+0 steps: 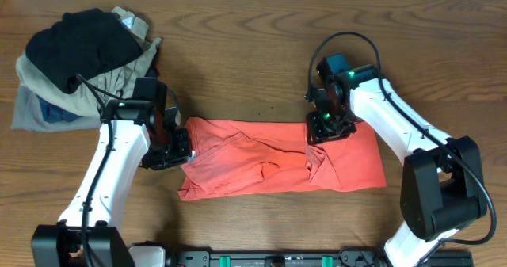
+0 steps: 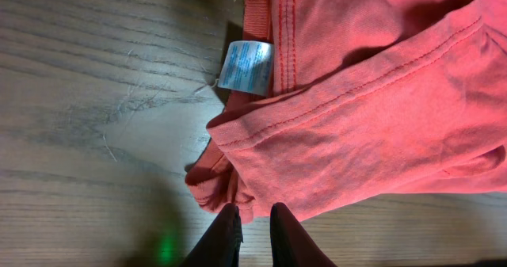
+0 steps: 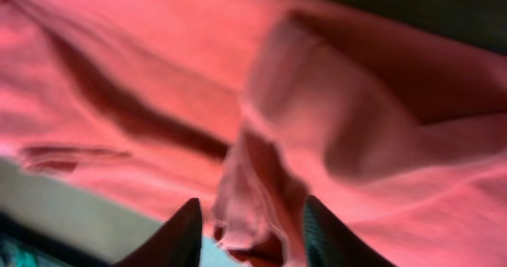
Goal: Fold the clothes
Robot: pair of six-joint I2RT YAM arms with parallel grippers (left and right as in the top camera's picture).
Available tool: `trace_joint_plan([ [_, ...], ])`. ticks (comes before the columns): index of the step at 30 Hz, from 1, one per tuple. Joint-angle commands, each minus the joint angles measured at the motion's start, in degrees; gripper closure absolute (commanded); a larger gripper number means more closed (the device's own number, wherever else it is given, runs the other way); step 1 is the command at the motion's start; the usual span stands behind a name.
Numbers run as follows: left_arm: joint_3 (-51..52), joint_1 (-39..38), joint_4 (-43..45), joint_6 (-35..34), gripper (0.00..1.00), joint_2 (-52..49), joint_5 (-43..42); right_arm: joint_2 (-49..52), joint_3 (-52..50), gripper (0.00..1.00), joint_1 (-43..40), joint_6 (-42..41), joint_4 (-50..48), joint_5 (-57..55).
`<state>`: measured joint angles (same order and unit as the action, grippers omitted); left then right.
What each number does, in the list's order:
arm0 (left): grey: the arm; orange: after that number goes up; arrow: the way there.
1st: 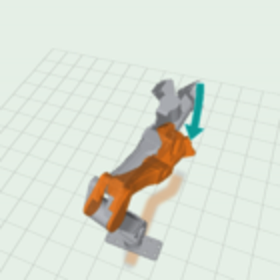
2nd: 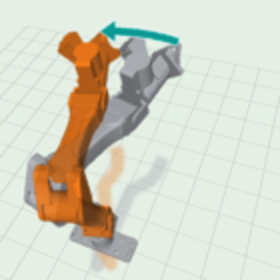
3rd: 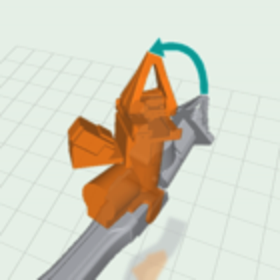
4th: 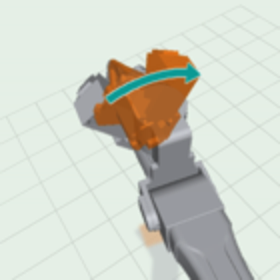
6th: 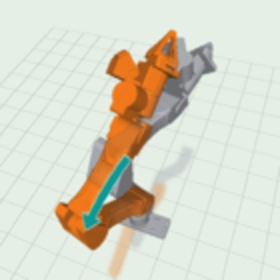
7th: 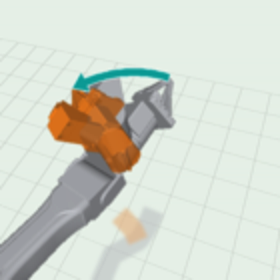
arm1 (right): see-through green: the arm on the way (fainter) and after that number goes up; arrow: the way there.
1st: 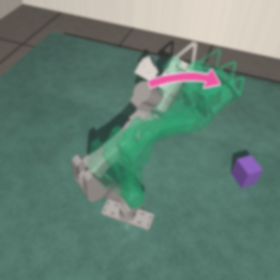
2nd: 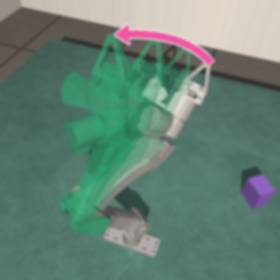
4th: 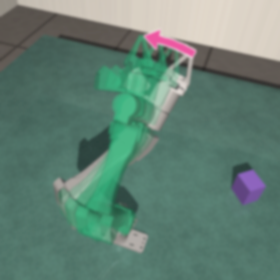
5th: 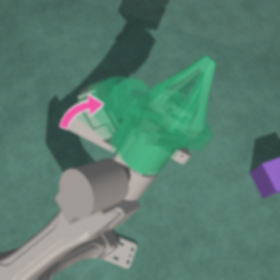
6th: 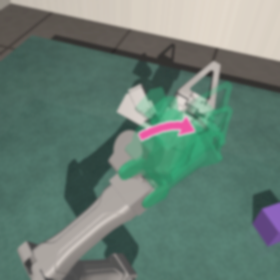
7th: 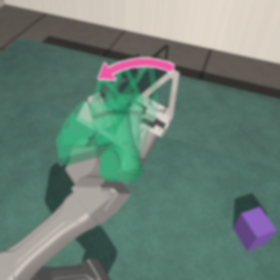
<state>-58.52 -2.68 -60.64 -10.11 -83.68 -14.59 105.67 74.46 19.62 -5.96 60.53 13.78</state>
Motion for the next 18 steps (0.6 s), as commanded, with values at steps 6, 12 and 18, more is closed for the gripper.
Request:
trace_joint_plan([
  [6,0.2,0.1,-0.4,0.4,0.84,-0.3,0.7,-1.0,-4.5,0.52,2.3,-7.3,-6.5,-4.8],
  [12,0.2,0.1,-0.4,0.4,0.84,-0.3,0.7,-1.0,-7.5,0.44,4.2,-10.3,-12.8,-7.0],
  [18,0.2,0.1,-0.3,0.4,0.84,-0.3,0.7,-0.9,-8.7,0.75,5.2,-14.3,-17.1,-11.4],
])
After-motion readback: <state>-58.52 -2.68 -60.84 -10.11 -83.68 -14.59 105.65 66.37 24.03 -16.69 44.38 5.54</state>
